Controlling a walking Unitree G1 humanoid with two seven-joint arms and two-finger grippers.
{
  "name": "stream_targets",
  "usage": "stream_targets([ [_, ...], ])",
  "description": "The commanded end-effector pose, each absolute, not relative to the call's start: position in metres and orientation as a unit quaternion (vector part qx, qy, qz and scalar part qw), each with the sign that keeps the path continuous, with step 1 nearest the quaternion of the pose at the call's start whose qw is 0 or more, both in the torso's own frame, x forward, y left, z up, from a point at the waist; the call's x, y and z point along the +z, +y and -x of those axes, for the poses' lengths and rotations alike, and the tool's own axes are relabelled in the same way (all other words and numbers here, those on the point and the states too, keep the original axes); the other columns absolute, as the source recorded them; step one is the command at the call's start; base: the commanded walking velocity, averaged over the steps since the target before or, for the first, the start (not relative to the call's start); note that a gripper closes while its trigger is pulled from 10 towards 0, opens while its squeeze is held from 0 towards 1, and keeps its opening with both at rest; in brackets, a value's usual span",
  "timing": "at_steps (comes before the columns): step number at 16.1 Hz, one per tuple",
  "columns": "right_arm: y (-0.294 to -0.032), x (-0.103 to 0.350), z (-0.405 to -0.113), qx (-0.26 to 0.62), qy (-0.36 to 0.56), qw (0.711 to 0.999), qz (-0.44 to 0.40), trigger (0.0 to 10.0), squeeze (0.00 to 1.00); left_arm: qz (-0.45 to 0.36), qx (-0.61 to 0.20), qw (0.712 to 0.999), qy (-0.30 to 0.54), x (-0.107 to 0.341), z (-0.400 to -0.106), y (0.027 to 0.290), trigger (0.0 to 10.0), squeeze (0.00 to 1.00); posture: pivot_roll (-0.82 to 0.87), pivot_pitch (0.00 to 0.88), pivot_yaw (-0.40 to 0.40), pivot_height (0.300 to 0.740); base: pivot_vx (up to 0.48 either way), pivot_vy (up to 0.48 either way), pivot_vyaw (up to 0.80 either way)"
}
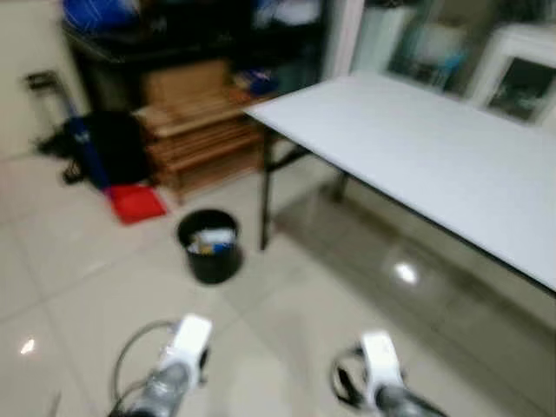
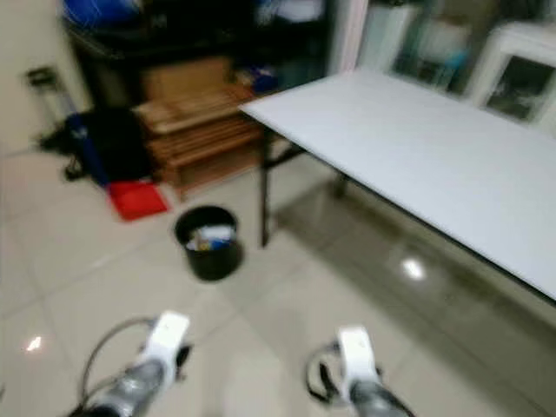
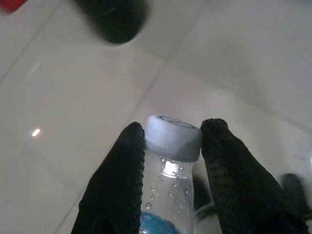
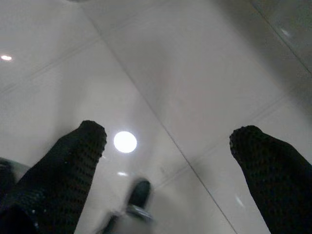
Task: Picking trash to rubbish bin
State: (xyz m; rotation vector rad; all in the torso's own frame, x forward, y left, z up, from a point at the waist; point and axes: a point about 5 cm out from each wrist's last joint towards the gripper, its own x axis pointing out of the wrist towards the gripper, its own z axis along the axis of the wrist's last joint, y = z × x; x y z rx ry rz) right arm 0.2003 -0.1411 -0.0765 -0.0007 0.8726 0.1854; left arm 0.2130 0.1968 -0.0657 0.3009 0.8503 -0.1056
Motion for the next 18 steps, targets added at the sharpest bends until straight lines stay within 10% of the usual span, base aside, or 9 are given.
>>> stream_targets([
  [1,-0.1477,-0.0771,-0.1994,0.079,0.425,0.902,0.0,10.0,0.0,-0.139,-0.053,0.905,0.399,-0.0619,-0.221,0.1895,10.0,0.0,0.01,0.0,-0.037,0.74,0.48,0.0,0.0],
  [18,-0.1497,-0.0771,-0.1994,0.068,0.425,0.903,-0.006,10.0,0.0,-0.139,-0.056,0.905,0.399,-0.0613,-0.2225,0.1884,10.0,0.0,0.0,0.015,-0.031,0.74,0.48,0.0,0.09],
])
